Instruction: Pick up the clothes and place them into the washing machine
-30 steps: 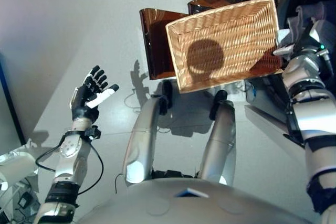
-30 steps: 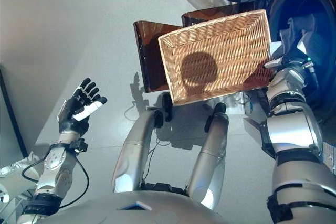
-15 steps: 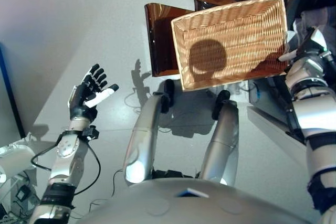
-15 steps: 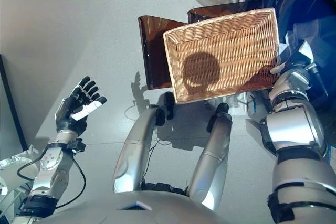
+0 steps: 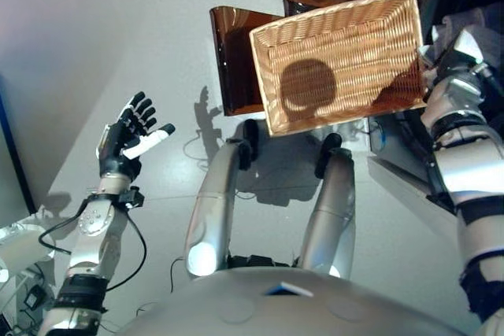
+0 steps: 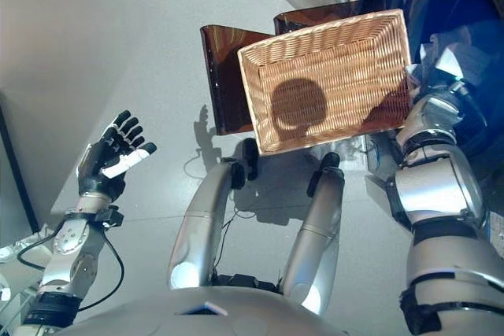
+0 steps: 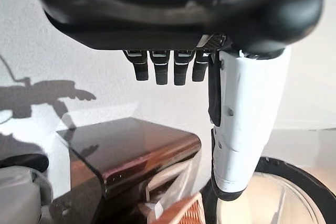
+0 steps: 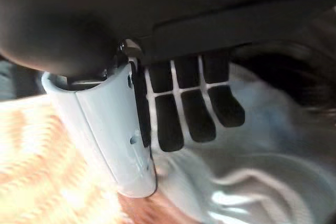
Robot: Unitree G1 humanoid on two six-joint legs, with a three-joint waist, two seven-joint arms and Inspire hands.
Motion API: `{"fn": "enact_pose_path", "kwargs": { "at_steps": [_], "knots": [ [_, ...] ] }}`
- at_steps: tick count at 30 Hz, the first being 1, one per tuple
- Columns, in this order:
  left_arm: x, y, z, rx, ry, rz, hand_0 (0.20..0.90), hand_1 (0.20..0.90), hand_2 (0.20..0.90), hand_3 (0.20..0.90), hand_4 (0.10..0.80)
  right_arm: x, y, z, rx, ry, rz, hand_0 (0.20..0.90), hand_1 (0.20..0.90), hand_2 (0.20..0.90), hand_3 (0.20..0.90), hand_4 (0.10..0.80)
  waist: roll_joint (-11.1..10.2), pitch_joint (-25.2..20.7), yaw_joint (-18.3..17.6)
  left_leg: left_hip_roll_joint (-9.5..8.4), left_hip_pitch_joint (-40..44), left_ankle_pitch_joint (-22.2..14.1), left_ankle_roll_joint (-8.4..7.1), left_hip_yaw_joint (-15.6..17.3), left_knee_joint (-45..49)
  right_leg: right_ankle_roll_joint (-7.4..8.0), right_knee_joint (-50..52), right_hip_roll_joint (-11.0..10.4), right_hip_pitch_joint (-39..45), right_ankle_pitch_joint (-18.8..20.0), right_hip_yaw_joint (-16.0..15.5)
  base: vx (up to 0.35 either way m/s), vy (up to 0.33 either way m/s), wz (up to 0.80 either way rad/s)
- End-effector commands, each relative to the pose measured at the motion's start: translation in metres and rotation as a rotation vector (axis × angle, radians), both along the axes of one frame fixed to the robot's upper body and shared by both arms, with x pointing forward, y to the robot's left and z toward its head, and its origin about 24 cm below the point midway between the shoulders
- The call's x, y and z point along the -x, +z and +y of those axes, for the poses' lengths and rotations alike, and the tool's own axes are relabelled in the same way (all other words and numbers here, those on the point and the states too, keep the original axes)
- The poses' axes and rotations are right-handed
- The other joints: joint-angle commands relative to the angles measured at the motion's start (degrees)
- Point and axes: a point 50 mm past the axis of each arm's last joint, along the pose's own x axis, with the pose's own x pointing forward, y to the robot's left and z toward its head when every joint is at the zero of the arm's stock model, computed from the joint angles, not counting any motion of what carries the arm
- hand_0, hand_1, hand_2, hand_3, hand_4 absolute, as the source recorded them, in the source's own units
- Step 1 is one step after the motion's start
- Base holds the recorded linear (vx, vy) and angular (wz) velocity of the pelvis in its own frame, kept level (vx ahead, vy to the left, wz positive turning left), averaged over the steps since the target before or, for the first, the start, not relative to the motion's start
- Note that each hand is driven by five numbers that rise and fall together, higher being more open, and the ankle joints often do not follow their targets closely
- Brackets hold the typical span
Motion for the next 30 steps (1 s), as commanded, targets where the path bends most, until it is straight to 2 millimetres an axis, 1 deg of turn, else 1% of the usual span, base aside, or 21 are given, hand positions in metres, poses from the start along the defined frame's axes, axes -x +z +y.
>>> {"fn": "enact_pose_path", "kwargs": {
  "at_steps": [1,2,3,5,7,8,10,11,13,14,15,16,18,20,26,28,30],
  "knots": [
    [0.007,0.016,0.028,-0.057,0.148,-0.088,0.9,0.9,0.9,0.9,0.8,0.014,0.0,-0.019,-0.356,-0.141,-0.361,0.2,0.2,0.2,0.2,0.3,0.0,-2.9,0.0,0.82,0.2,0.4,-3.98,-1.8,-5.5,-4.31,-3.7,1.5,-2.8,4.4,-2.9,0.0,0.0,0.0],
    [0.007,0.015,0.03,-0.065,0.148,-0.081,0.9,0.9,0.9,0.9,0.8,0.02,-0.005,-0.025,-0.492,-0.194,-0.469,0.2,0.2,0.2,0.2,0.3,-0.2,-2.9,-0.1,0.75,0.3,0.4,-3.98,-1.9,-5.7,-4.36,-3.9,1.5,-2.7,4.3,-3.0,0.0,0.0,0.0],
    [0.008,0.014,0.031,-0.068,0.154,-0.075,0.9,0.9,0.9,0.9,0.8,0.023,-0.006,-0.027,-0.607,-0.233,-0.569,0.2,0.2,0.2,0.2,0.3,-0.1,-2.8,-0.4,0.76,0.3,0.4,-3.96,-1.9,-5.9,-4.38,-4.1,1.7,-2.7,4.3,-3.0,0.0,0.0,0.0],
    [0.011,0.015,0.035,-0.074,0.167,-0.075,0.9,0.9,0.9,0.9,0.8,0.029,-0.001,-0.037,-0.715,-0.288,-0.713,0.2,0.2,0.2,0.2,0.3,-0.1,-2.7,-0.3,0.74,0.3,0.6,-3.99,-1.8,-6.2,-4.42,-4.3,1.8,-2.7,4.2,-2.9,0.0,0.0,0.0],
    [0.015,0.015,0.038,-0.069,0.183,-0.07,0.9,0.9,0.9,0.9,0.8,0.031,-0.001,-0.04,-0.858,-0.327,-0.863,0.2,0.2,0.2,0.2,0.3,0.1,-2.5,-0.4,0.69,0.3,0.8,-4.05,-1.7,-6.7,-4.45,-4.7,2.1,-2.7,4.2,-2.8,0.0,0.0,0.0],
    [0.016,0.014,0.039,-0.071,0.181,-0.064,0.9,0.9,0.9,0.9,0.8,0.034,0.001,-0.044,-0.9,-0.35,-0.915,0.2,0.2,0.2,0.2,0.3,0.2,-2.4,-0.4,0.62,0.3,0.9,-4.1,-1.7,-6.9,-4.43,-4.8,2.1,-2.6,4.1,-2.8,0.0,0.0,0.0],
    [0.017,0.015,0.039,-0.066,0.177,-0.065,0.9,0.9,0.9,0.9,0.8,0.033,0.006,-0.044,-0.955,-0.357,-0.993,0.2,0.2,0.2,0.2,0.3,0.6,-2.2,-0.3,0.5,0.3,1.2,-4.24,-1.7,-7.2,-4.39,-5.0,2.1,-2.6,4.1,-2.8,0.0,0.0,0.0],
    [0.017,0.014,0.037,-0.057,0.169,-0.063,0.9,0.9,0.9,0.9,0.8,0.034,0.005,-0.045,-0.982,-0.377,-1.016,0.2,0.2,0.2,0.2,0.3,0.8,-2.2,-0.2,0.42,0.4,1.4,-4.29,-1.7,-7.4,-4.36,-5.2,2.0,-2.4,4.0,-2.8,0.0,0.0,0.0],
    [0.016,0.013,0.033,-0.04,0.156,-0.067,0.9,0.9,0.9,0.9,0.8,0.03,0.014,-0.044,-0.96,-0.359,-1.031,0.2,0.2,0.2,0.2,0.3,1.2,-2.0,0.1,0.42,0.5,1.5,-4.38,-1.8,-7.4,-4.38,-5.2,2.0,-2.3,3.9,-3.0,0.0,0.0,0.0],
    [0.016,0.012,0.031,-0.031,0.149,-0.07,0.9,0.9,0.9,0.9,0.8,0.027,0.017,-0.041,-0.936,-0.337,-1.016,0.392,0.392,0.392,0.392,0.437,1.3,-2.0,0.2,0.37,0.5,1.5,-4.37,-1.8,-7.5,-4.34,-5.2,2.0,-2.3,3.8,-3.0,0.0,0.0,0.0],
    [0.015,0.013,0.029,-0.03,0.14,-0.072,0.9,0.9,0.9,0.9,0.8,0.024,0.018,-0.038,-0.903,-0.308,-0.981,0.9,0.9,0.9,0.9,0.8,1.4,-2.1,0.3,0.26,0.5,1.6,-4.32,-1.9,-7.4,-4.31,-5.2,2.0,-2.3,3.8,-2.9,0.0,0.0,0.0],
    [0.015,0.013,0.029,-0.028,0.14,-0.072,0.9,0.9,0.9,0.9,0.8,0.024,0.019,-0.038,-0.901,-0.307,-0.98,0.9,0.9,0.9,0.9,0.8,1.4,-2.1,0.2,0.25,0.4,1.6,-4.31,-2.0,-7.4,-4.31,-5.1,2.0,-2.3,3.8,-3.0,0.0,0.0,0.0],
    [0.013,0.013,0.024,-0.017,0.123,-0.086,0.9,0.9,0.9,0.9,0.8,0.019,0.029,-0.033,-0.811,-0.242,-0.94,0.9,0.9,0.9,0.9,0.8,1.6,-2.4,0.3,0.28,0.2,1.6,-4.24,-2.1,-7.5,-4.23,-4.9,2.0,-2.5,3.8,-3.1,0.0,0.0,0.0],
    [0.011,0.014,0.022,-0.018,0.114,-0.096,0.9,0.9,0.9,0.9,0.8,0.016,0.031,-0.03,-0.756,-0.204,-0.903,0.9,0.9,0.9,0.9,0.8,1.5,-2.5,0.3,0.31,0.2,1.6,-4.23,-2.0,-7.4,-4.17,-4.8,2.0,-2.6,3.8,-3.2,0.0,0.0,0.0],
    [0.009,0.015,0.022,-0.031,0.115,-0.107,0.9,0.9,0.9,0.9,0.8,0.015,0.034,-0.026,-0.673,-0.132,-0.859,0.9,0.9,0.9,0.9,0.8,1.1,-2.7,0.1,0.45,0.4,1.5,-4.15,-2.2,-7.6,-4.02,-4.9,2.0,-2.5,4.0,-3.5,0.0,0.0,0.0],
    [0.01,0.014,0.023,-0.032,0.124,-0.106,0.9,0.9,0.9,0.9,0.8,0.015,0.032,-0.024,-0.654,-0.099,-0.835,0.9,0.9,0.9,0.9,0.8,0.8,-2.6,0.0,0.48,0.4,1.4,-4.12,-2.2,-7.5,-4.05,-4.8,2.0,-2.5,4.0,-3.5,0.0,0.0,0.0],
    [0.01,0.013,0.024,-0.035,0.13,-0.103,0.9,0.9,0.9,0.9,0.8,0.017,0.027,-0.026,-0.633,-0.102,-0.794,0.9,0.9,0.9,0.9,0.8,0.6,-2.4,-0.1,0.53,0.3,1.4,-4.11,-2.2,-7.3,-4.12,-4.7,2.0,-2.6,4.0,-3.4,0.0,0.0,0.0]
  ]
}}
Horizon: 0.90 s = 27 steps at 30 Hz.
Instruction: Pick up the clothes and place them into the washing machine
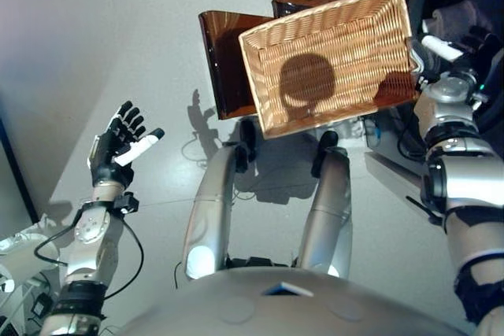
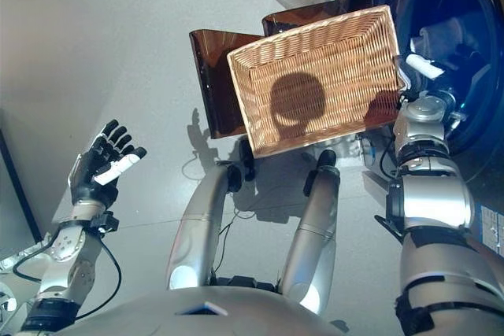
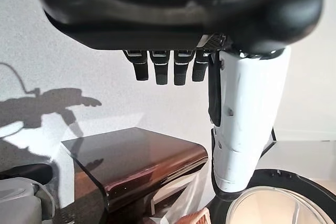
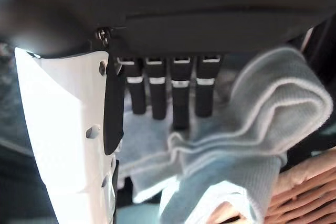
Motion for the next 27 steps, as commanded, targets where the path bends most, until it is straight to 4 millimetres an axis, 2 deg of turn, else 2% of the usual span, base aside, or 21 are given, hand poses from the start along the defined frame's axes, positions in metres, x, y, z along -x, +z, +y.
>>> {"fn": "enact_pose_path", "kwargs": {
  "at_steps": [1,5,15,19,22,27],
  "knots": [
    [0.0,0.024,0.022,-0.058,0.088,-0.14,0.9,0.9,0.9,0.9,0.8,0.006,0.034,-0.022,0.199,-0.004,-0.037,0.9,0.9,0.9,0.9,0.8,0.4,-1.4,0.1,0.39,0.8,1.2,-3.92,-3.0,-5.8,-4.22,-3.8,1.7,-1.3,3.9,-4.1,0.0,0.0,0.0],
    [0.0,0.024,0.021,-0.064,0.071,-0.135,0.9,0.9,0.9,0.9,0.8,0.008,0.019,-0.027,0.199,0.034,0.112,0.9,0.9,0.9,0.9,0.8,0.1,-1.3,0.6,0.41,0.1,1.1,-3.88,-3.2,-5.0,-4.3,-3.4,1.5,-1.7,3.9,-4.3,0.0,0.0,0.0],
    [-0.003,0.027,0.017,-0.073,0.024,-0.132,0.9,0.9,0.9,0.9,0.8,0.022,0.029,-0.052,0.346,-0.054,0.401,0.9,0.9,0.9,0.9,0.8,1.5,-1.0,2.7,0.19,-0.1,2.0,-4.04,-3.4,-5.7,-4.35,-2.7,1.0,-2.5,3.8,-4.0,0.0,-0.002,0.0],
    [-0.007,0.031,0.014,-0.081,0.005,-0.146,0.9,0.9,0.9,0.9,0.8,0.031,0.031,-0.062,0.478,-0.096,0.531,0.9,0.9,0.9,0.9,0.8,2.2,-1.1,3.1,-0.06,0.7,2.7,-4.24,-3.6,-7.2,-4.32,-3.2,0.9,-1.9,3.7,-3.8,0.0,0.0,0.0],
    [-0.008,0.031,0.013,-0.081,0.004,-0.148,0.9,0.9,0.9,0.9,0.8,0.031,0.03,-0.061,0.532,-0.09,0.57,0.9,0.9,0.9,0.9,0.8,2.5,-1.1,3.1,-0.15,0.9,2.8,-4.27,-3.7,-7.4,-4.31,-3.3,1.0,-1.9,3.7,-3.6,0.0,-0.005,0.01],
    [-0.011,0.028,0.011,-0.08,0.009,-0.147,0.9,0.9,0.9,0.9,0.8,0.025,0.03,-0.054,0.528,-0.077,0.479,0.9,0.9,0.9,0.9,0.8,2.2,-1.5,2.5,-0.05,1.3,2.8,-4.26,-3.6,-7.6,-4.36,-3.3,1.3,-1.9,3.9,-3.5,0.0,0.0,0.0]
  ]
}}
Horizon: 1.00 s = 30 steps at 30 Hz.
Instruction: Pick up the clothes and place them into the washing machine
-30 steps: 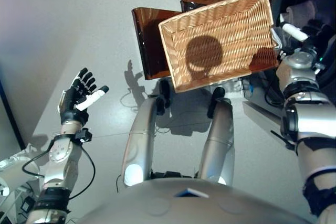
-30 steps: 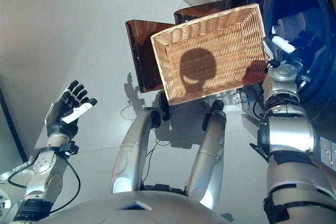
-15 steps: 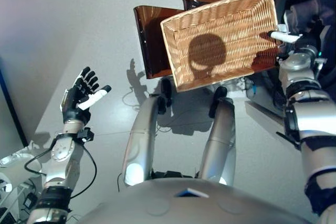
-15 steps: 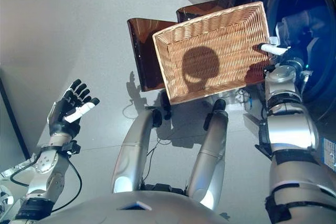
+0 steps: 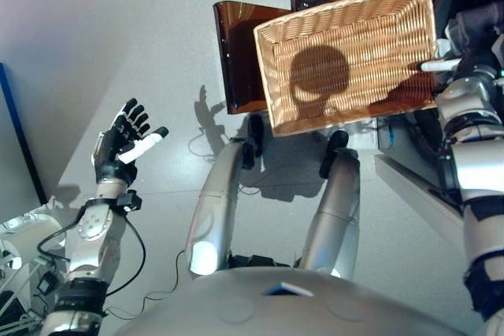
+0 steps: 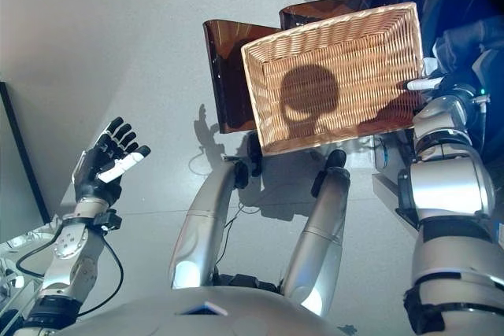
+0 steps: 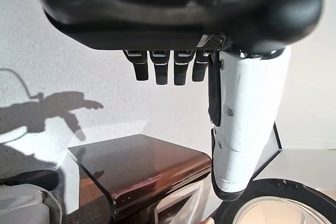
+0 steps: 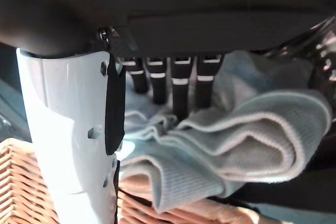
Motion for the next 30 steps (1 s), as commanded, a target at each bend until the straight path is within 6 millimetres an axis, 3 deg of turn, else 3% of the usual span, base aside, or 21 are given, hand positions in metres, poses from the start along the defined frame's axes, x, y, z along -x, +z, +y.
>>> {"fn": "enact_pose_path", "kwargs": {
  "at_steps": [1,13,19,25,30],
  "knots": [
    [-0.006,0.025,0.014,-0.07,0.037,-0.133,0.9,0.9,0.9,0.9,0.8,0.017,0.019,-0.028,0.153,-0.076,-0.031,0.9,0.9,0.9,0.9,0.8,1.5,-2.7,-0.4,0.46,1.5,2.3,-4.08,-3.4,-7.2,-4.13,-3.8,1.9,-1.6,4.1,-3.2,0.0,0.0,0.0],
    [-0.004,0.023,0.02,-0.078,0.097,-0.146,0.9,0.9,0.9,0.9,0.8,0.008,-0.002,0.0,0.175,0.039,-0.135,0.9,0.9,0.9,0.9,0.8,0.2,-2.9,-2.1,0.62,2.0,1.8,-3.88,-3.8,-7.0,-3.95,-4.4,2.3,-0.4,4.1,-3.5,0.0,0.0,0.0],
    [-0.001,0.015,0.02,-0.072,0.123,-0.123,0.9,0.9,0.9,0.9,0.8,0.013,-0.031,0.025,0.191,0.109,-0.149,0.9,0.9,0.9,0.9,0.8,-0.6,-2.8,-3.0,0.72,2.1,1.3,-3.7,-3.9,-6.3,-3.81,-4.4,2.2,-0.1,4.1,-3.6,0.0,0.0,0.0],
    [0.0,0.011,0.02,-0.09,0.121,-0.102,0.9,0.9,0.9,0.9,0.8,0.02,-0.048,0.03,0.221,0.119,-0.109,0.9,0.9,0.9,0.9,0.8,-1.1,-2.8,-3.0,0.64,2.4,1.1,-3.48,-3.7,-6.3,-3.5,-4.8,1.8,0.4,4.4,-3.5,0.001,0.018,-0.01],
    [0.0,0.012,0.024,-0.113,0.112,-0.1,0.9,0.9,0.9,0.9,0.8,0.024,-0.053,0.023,0.295,0.111,-0.019,0.9,0.9,0.9,0.9,0.8,-1.6,-2.9,-2.8,0.36,2.4,0.9,-3.27,-3.6,-6.2,-3.02,-5.3,1.4,0.5,4.9,-3.3,0.003,0.04,0.0]
  ]
}}
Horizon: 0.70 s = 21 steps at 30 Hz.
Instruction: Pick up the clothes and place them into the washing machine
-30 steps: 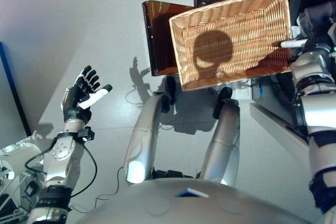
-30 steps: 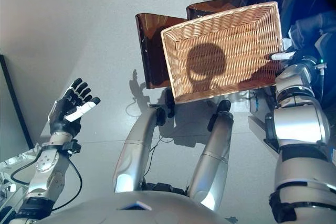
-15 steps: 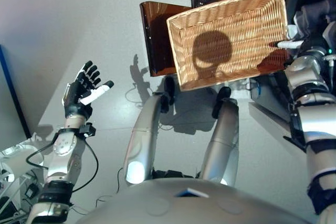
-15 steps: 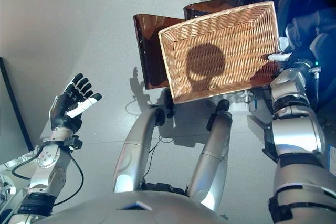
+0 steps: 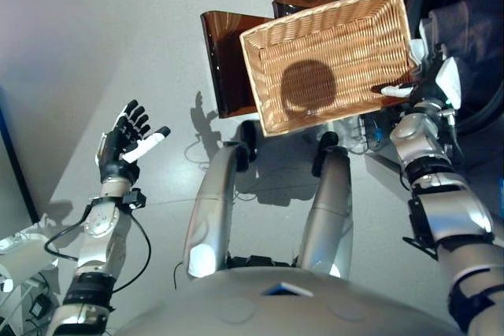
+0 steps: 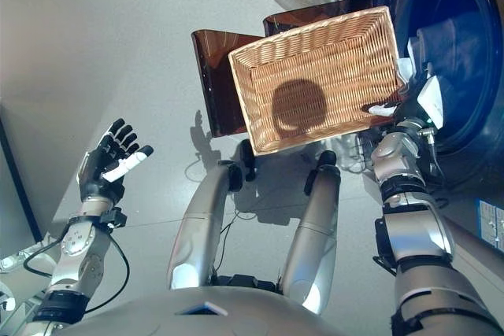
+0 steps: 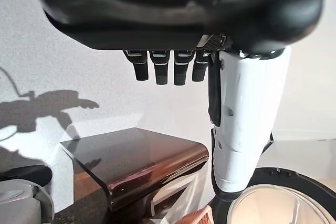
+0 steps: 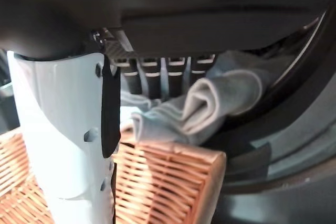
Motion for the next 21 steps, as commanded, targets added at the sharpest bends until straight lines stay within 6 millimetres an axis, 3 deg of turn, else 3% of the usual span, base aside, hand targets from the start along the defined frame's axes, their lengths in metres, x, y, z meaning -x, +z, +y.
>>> {"fn": "enact_pose_path", "kwargs": {
  "at_steps": [1,14,21],
  "knots": [
    [0.004,0.022,0.027,-0.109,0.071,-0.111,0.9,0.9,0.9,0.9,0.8,0.007,0.016,-0.022,0.163,-0.057,-0.01,0.9,0.9,0.9,0.9,0.8,-1.3,-3.1,0.5,0.17,0.7,0.7,-3.1,-2.5,-6.5,-2.69,-5.3,1.0,-1.9,4.9,-2.6,0.011,0.031,0.03],
    [0.008,0.026,0.034,-0.121,0.078,-0.115,0.9,0.9,0.9,0.9,0.8,0.003,0.048,-0.042,0.33,-0.07,0.038,0.9,0.9,0.9,0.9,0.8,-3.0,-3.5,0.6,-0.18,1.5,0.7,-2.97,-3.1,-7.4,-2.5,-7.1,1.0,-0.1,5.0,-3.1,0.02,0.01,0.02],
    [0.006,0.027,0.034,-0.123,0.08,-0.12,0.9,0.9,0.9,0.9,0.8,0.004,0.049,-0.044,0.347,-0.081,0.056,0.9,0.9,0.9,0.9,0.8,-3.9,-3.6,0.4,-0.22,2.6,0.6,-2.96,-3.4,-8.2,-2.28,-8.4,1.2,1.5,5.2,-3.8,0.017,0.002,0.01]
  ]
}}
